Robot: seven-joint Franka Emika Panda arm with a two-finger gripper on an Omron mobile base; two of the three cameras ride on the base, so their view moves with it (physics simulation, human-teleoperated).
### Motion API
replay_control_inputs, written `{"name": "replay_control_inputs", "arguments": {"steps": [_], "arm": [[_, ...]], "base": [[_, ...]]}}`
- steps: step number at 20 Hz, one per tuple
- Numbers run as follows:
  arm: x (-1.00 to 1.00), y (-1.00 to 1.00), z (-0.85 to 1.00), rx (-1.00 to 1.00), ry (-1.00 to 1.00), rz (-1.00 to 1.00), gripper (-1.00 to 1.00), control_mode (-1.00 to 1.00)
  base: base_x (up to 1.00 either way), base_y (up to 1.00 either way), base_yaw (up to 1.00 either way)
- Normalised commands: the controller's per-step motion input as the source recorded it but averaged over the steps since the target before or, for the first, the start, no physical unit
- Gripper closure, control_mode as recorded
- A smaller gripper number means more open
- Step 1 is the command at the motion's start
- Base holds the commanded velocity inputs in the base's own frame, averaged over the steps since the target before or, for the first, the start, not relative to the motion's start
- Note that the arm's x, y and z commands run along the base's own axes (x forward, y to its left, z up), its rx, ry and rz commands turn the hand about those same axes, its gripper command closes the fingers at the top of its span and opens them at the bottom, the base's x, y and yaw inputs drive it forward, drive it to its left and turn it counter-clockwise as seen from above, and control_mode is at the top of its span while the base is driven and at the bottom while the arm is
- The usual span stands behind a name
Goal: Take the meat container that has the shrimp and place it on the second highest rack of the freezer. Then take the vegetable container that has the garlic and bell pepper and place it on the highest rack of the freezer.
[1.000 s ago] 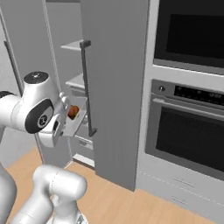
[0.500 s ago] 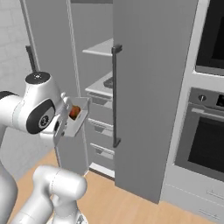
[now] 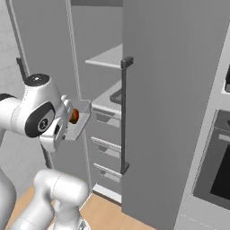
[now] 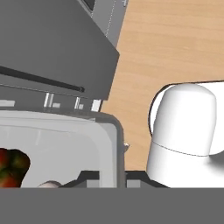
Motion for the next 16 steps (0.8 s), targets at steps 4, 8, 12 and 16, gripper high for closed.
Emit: {"name": "replay_control_inputs", "arguments": {"steps": [4, 8, 12, 16], "arm": [[0.0, 0.0, 0.0, 0.0, 0.0, 0.0, 1.0, 1.0], [0.0, 0.0, 0.0, 0.0, 0.0, 0.0, 1.0, 1.0], [0.0, 0.0, 0.0, 0.0, 0.0, 0.0, 1.0, 1.0], [0.0, 0.0, 0.0, 0.0, 0.0, 0.0, 1.0, 1.0]], "base": [[0.8, -0.04, 0.0], [0.81, 0.0, 0.0], [0.74, 0.21, 0.0], [0.61, 0.53, -0.03]]}}
